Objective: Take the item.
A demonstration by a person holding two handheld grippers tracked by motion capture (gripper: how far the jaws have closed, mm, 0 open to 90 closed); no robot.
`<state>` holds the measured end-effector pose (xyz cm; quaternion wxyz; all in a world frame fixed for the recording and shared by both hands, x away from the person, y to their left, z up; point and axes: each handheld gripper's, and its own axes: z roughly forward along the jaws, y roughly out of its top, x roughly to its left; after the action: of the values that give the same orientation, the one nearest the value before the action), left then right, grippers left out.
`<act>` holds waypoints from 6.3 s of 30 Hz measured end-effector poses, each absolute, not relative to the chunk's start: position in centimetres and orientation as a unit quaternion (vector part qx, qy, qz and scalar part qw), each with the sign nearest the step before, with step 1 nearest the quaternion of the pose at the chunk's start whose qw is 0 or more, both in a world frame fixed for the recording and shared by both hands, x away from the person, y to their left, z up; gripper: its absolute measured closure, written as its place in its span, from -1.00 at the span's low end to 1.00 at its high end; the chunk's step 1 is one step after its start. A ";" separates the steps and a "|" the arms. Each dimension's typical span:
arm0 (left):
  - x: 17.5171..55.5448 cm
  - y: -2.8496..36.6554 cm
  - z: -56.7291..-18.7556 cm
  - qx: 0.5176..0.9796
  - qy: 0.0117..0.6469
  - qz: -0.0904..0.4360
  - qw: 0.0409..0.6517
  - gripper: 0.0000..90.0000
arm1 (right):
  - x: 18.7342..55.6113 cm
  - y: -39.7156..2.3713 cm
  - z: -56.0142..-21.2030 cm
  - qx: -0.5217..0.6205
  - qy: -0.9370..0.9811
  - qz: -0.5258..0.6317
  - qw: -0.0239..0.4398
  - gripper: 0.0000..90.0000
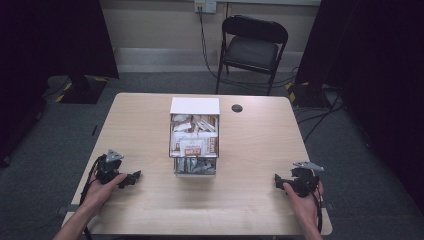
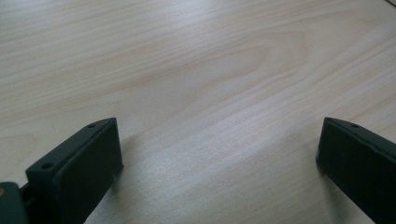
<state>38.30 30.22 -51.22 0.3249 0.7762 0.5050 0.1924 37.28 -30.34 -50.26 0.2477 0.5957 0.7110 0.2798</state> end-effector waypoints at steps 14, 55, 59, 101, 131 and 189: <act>38.3 30.2 -51.2 0.776 0.505 0.192 0.325 -1.00 | 37.0 -30.2 -50.0 0.596 0.705 0.288 0.254 -0.68; 38.3 30.2 -51.2 0.776 0.505 0.192 0.325 -1.00 | 36.2 -28.6 -46.5 0.570 0.711 0.358 0.206 -0.16; 38.3 30.2 -51.2 0.776 0.505 0.192 0.325 -1.00 | 35.9 -28.4 -45.7 0.564 0.708 0.370 0.210 -0.11; 38.3 30.2 -51.2 0.776 0.505 0.192 0.325 -1.00 | 36.0 -25.9 -40.3 0.495 0.724 0.439 0.198 -0.01; 38.3 30.2 -51.2 0.776 0.505 0.192 0.325 -1.00 | 36.5 -21.5 -35.7 0.411 0.750 0.486 0.182 0.05; 38.4 30.2 -51.3 0.775 0.505 0.193 0.327 -1.00 | 39.6 -9.7 -31.4 0.222 0.808 0.540 0.081 0.48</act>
<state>38.41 30.20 -51.26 0.3267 0.7754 0.5048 0.1928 39.60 -9.71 -31.37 0.0809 0.2215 0.8082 0.5396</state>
